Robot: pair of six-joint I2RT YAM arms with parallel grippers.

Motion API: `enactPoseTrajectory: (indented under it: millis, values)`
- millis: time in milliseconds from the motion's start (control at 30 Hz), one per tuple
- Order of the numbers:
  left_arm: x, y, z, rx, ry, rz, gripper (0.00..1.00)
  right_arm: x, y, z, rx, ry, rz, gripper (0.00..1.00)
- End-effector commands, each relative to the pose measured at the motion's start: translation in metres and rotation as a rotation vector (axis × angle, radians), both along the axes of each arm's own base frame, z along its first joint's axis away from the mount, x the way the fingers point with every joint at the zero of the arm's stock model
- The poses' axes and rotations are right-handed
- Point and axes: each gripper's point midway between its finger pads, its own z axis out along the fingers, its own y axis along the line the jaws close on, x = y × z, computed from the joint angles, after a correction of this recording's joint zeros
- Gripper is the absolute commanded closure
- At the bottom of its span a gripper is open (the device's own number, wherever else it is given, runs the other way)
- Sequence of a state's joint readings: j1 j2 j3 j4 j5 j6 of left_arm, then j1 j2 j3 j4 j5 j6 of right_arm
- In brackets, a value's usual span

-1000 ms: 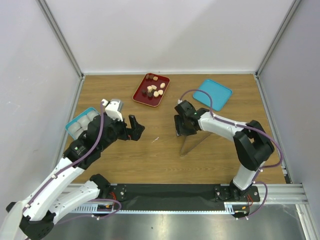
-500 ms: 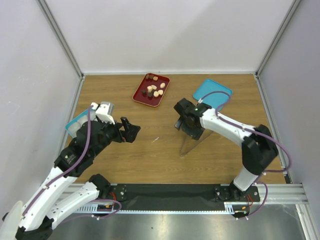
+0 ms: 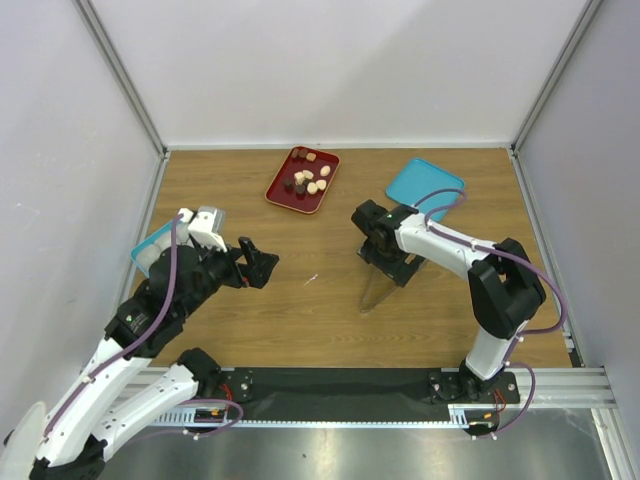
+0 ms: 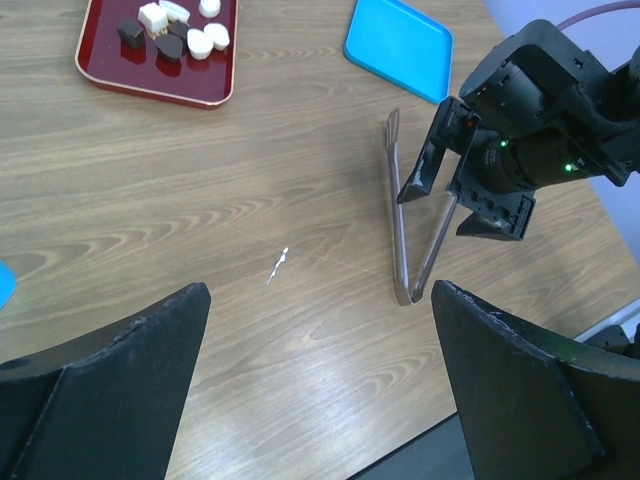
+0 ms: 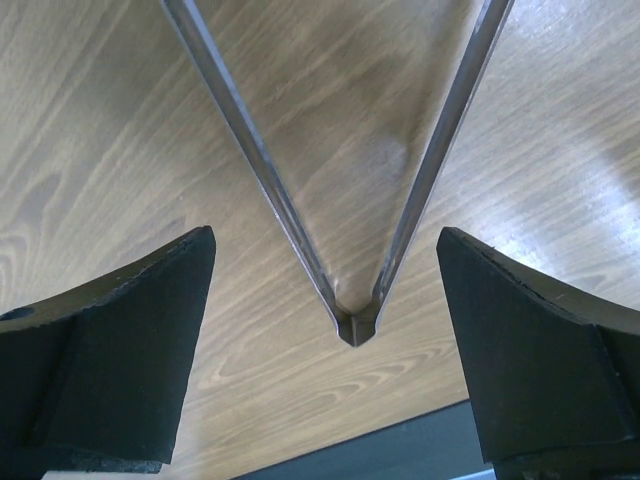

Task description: Pack the chocolate

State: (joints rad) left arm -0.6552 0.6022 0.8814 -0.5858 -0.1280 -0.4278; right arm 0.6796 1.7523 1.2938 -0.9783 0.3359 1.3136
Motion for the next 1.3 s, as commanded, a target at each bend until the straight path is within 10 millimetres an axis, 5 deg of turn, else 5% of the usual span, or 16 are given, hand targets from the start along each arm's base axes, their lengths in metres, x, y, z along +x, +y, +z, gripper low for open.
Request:
enactPoseTrajectory:
  millis: [0, 367, 800, 1267]
  values:
    - [0.003, -0.004, 0.000, -0.010, -0.001, -0.003, 0.00, 0.006, -0.004, 0.005, 0.019, -0.064, -0.032, 0.00]
    - [0.006, -0.001, 0.000, 0.004, 0.001, 0.013, 0.00, 0.007, -0.008, -0.020, 0.039, -0.099, -0.012, 0.00]
    - [0.009, -0.001, -0.002, 0.002, -0.002, 0.031, 0.00, 0.022, 0.006, -0.030, 0.022, -0.134, 0.239, 0.10]
    - [0.014, -0.004, -0.008, 0.017, 0.041, 0.041, 0.02, 0.004, 0.078, -0.040, 0.098, -0.110, 0.502, 0.23]
